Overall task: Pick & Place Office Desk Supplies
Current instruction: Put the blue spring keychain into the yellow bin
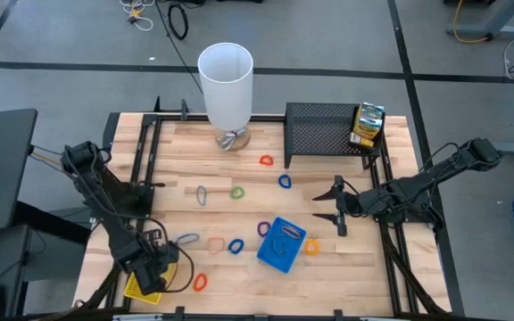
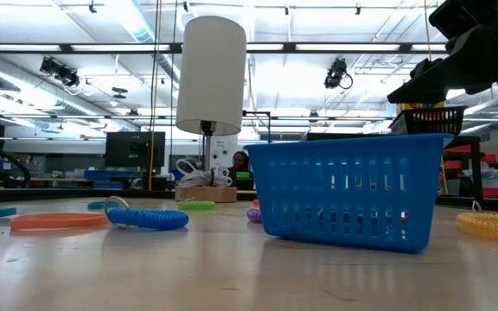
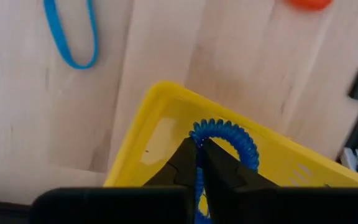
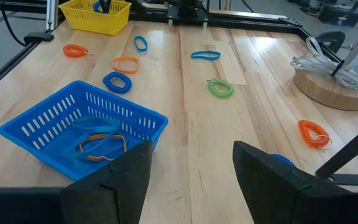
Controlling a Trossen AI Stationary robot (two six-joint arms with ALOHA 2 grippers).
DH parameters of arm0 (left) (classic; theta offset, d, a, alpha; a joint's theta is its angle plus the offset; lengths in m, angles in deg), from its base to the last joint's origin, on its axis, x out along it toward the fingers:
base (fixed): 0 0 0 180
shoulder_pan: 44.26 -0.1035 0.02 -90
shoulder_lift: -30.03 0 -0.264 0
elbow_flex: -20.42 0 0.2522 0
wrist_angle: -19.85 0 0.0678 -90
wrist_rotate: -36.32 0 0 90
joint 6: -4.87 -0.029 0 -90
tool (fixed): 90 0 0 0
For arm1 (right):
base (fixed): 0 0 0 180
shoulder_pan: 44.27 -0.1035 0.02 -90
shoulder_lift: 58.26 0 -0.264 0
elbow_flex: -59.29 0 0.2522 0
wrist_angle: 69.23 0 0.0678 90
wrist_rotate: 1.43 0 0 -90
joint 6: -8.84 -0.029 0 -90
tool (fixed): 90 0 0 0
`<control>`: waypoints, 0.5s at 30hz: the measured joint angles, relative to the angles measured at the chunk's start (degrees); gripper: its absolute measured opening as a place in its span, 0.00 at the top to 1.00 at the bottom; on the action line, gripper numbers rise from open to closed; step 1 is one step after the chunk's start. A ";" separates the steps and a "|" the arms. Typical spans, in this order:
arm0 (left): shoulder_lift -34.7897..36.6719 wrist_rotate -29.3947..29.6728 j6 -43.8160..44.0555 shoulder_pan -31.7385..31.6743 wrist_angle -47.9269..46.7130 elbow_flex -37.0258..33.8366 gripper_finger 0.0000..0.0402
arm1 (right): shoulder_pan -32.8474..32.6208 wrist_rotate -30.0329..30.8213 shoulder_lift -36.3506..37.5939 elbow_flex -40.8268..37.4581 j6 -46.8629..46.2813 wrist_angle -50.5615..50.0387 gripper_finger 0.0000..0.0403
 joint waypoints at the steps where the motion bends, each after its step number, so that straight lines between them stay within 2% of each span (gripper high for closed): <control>1: 0.00 0.04 0.63 0.05 0.02 -0.30 0.95 | 0.00 0.00 0.00 0.00 -0.03 0.00 0.42; 8: 0.00 0.00 4.27 0.28 0.07 -0.66 0.75 | 0.00 0.00 0.00 0.00 -0.05 0.00 0.42; 12: 0.00 -0.96 4.75 0.26 -0.40 -0.66 0.68 | 0.00 0.00 0.00 0.00 -0.05 0.00 0.42; 15: 0.00 0.49 5.52 0.38 -3.34 -0.66 0.66 | -0.02 0.00 0.00 0.00 -0.05 0.00 0.42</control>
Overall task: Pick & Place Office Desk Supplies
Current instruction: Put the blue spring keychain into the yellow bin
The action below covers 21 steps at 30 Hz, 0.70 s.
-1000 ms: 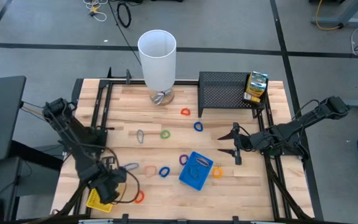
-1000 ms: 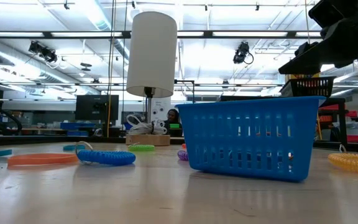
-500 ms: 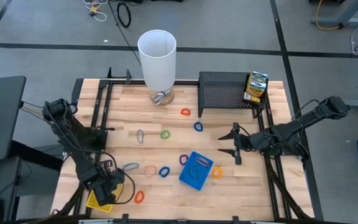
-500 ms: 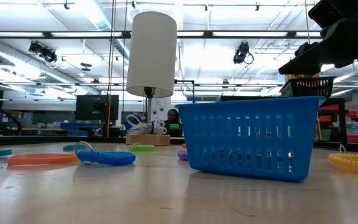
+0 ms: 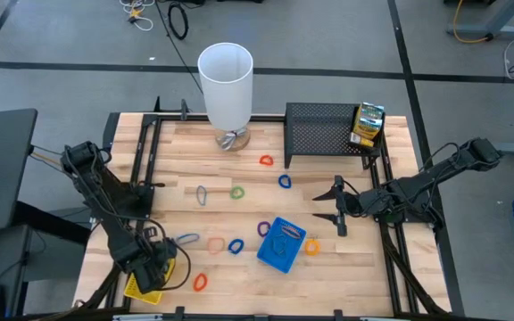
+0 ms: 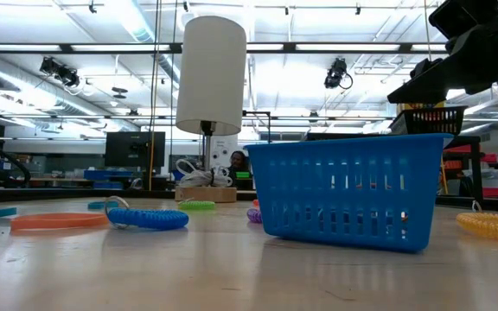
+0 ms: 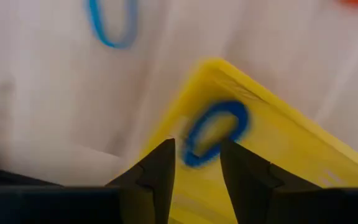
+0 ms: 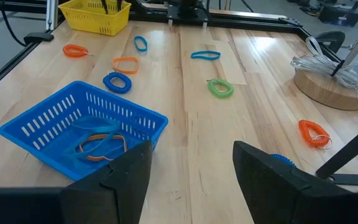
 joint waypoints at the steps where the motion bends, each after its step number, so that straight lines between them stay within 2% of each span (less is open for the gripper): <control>1: 0.00 1.09 0.24 -0.02 -0.78 0.00 0.66 | 0.02 0.00 0.00 0.00 0.00 0.00 0.42; 6: 0.00 3.89 -2.73 -0.21 0.41 0.00 0.72 | 0.02 0.00 0.00 0.00 0.00 0.00 0.42; 14: 0.00 8.96 -4.01 -0.25 3.33 0.00 0.97 | 0.01 0.00 0.00 0.00 0.00 0.00 0.42; 21: 0.00 11.82 -7.72 -2.95 5.15 0.02 0.99 | 0.02 0.01 0.00 0.00 0.00 0.00 0.42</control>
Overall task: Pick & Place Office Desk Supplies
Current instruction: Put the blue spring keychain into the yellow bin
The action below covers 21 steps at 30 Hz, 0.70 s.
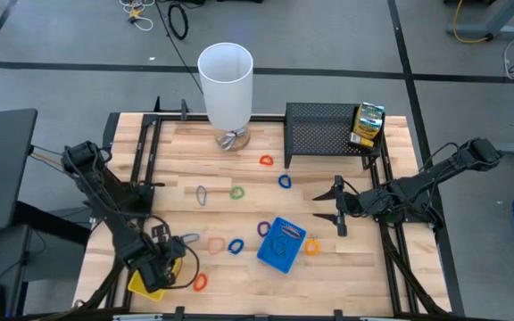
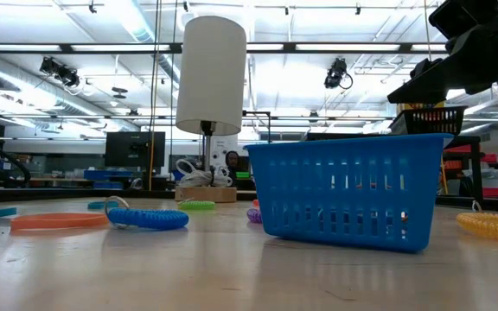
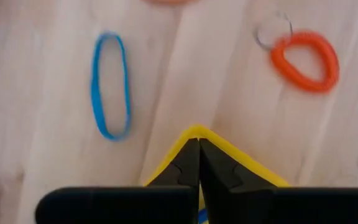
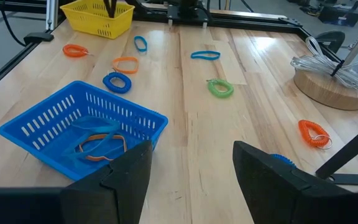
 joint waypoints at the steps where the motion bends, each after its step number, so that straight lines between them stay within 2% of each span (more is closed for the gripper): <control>1: 0.00 0.63 -0.73 -0.54 -0.01 0.00 0.99 | -0.02 -0.01 0.00 0.00 0.00 0.00 0.42; 7: 0.00 6.84 -4.07 -4.31 0.10 0.00 0.99 | 0.00 0.01 0.00 0.00 0.00 -0.20 0.42; 15: 0.00 7.83 -10.22 -9.45 1.90 0.00 0.92 | 0.00 -0.01 0.02 0.00 0.00 -0.96 0.42; 21: 0.00 8.29 -14.49 -12.89 4.95 0.00 0.82 | -0.01 -0.01 0.00 0.00 0.00 -0.96 0.42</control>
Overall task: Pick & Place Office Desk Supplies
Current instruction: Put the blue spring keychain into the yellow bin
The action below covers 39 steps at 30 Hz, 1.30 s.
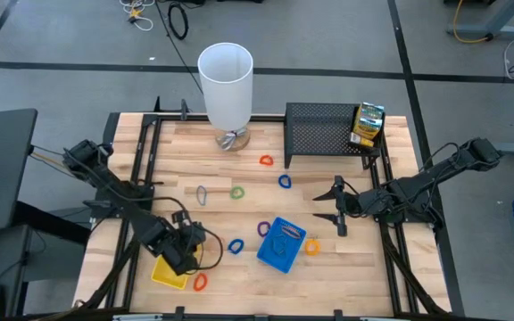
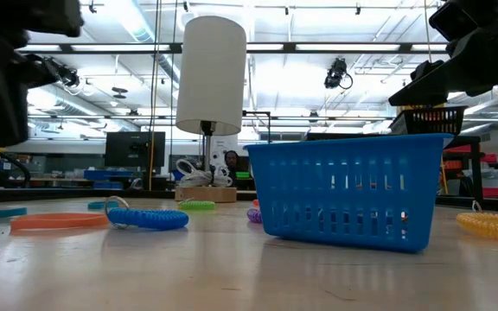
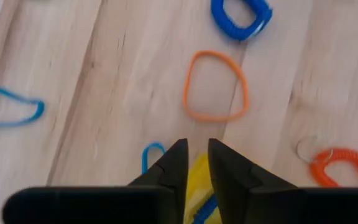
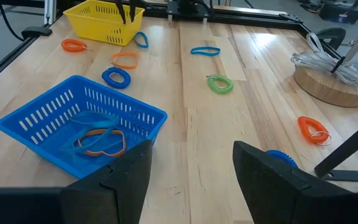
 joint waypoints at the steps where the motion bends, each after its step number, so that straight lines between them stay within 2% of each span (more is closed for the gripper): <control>1: 0.00 0.39 -0.72 -0.53 0.69 0.00 0.80 | 0.00 0.00 0.01 0.00 0.00 0.02 0.42; 7: 0.00 1.24 -9.38 -4.43 8.69 0.00 0.71 | 0.01 0.00 0.00 0.00 0.00 0.04 0.42; 13: 0.00 0.68 -17.18 -9.10 18.59 0.04 0.69 | 0.00 0.00 0.00 0.00 0.00 0.06 0.42; 17: -0.02 -1.79 -21.33 -12.46 20.36 0.04 0.67 | -0.01 0.00 0.00 0.00 0.00 0.07 0.42; 24: -7.52 -11.59 -29.23 -15.86 30.25 0.11 0.51 | 0.00 0.01 0.02 0.02 0.00 -0.26 0.42; 31: -13.19 -16.96 -32.16 -15.84 30.38 2.33 0.45 | 0.01 0.02 0.02 0.02 -0.94 -0.64 0.42; 39: -22.26 -17.06 -34.66 -15.40 25.53 7.09 0.46 | 0.00 0.24 0.02 0.02 -1.21 -0.71 0.42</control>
